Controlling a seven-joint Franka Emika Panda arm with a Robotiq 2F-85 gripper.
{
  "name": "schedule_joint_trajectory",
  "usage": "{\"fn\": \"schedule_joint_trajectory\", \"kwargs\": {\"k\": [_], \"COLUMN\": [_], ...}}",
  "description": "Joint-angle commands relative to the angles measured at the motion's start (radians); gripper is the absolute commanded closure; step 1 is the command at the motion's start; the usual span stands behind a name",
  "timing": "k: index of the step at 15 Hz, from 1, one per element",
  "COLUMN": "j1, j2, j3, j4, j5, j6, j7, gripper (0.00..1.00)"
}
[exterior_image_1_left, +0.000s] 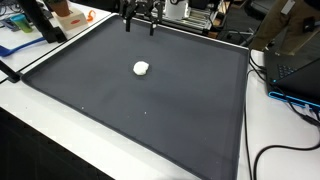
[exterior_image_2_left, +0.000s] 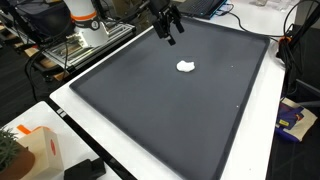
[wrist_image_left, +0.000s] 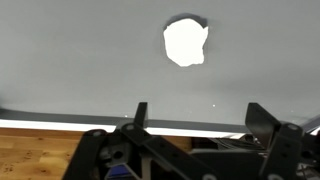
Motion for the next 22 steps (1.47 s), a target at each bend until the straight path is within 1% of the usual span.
{"fn": "schedule_joint_trajectory", "kwargs": {"k": [1, 4, 7, 9, 12, 13, 14, 15, 16, 17, 18, 19, 22], "j1": [-0.024, -0.056, -0.090, -0.106, -0.114, -0.117, -0.120, -0.173, -0.179, -0.190, -0.192, -0.154, -0.140], "j2": [-0.051, -0.070, -0.047, -0.007, 0.051, 0.060, 0.057, 0.053, 0.062, 0.064, 0.066, 0.071, 0.079], "j3": [-0.023, -0.058, -0.094, -0.109, -0.117, -0.120, -0.126, -0.053, -0.048, -0.037, -0.027, -0.055, -0.039], "j4": [0.038, 0.045, 0.021, -0.006, -0.046, -0.053, -0.056, -0.041, -0.041, -0.039, -0.027, -0.023, -0.010], "j5": [0.094, 0.190, 0.327, 0.430, 0.532, 0.583, 0.671, 0.568, 0.585, 0.582, 0.608, 0.611, 0.595], "j6": [-0.121, -0.261, -0.394, -0.462, -0.543, -0.567, -0.591, -0.540, -0.546, -0.546, -0.493, -0.456, -0.347], "j7": [-0.219, -0.431, -0.652, -0.804, -0.967, -1.030, -1.091, -0.987, -1.011, -1.008, -1.031, -1.038, -1.033], "gripper": [0.00, 0.00, 0.00, 0.00, 0.00, 0.00, 0.00, 0.00, 0.00, 0.00, 0.00, 0.00, 0.00]}}
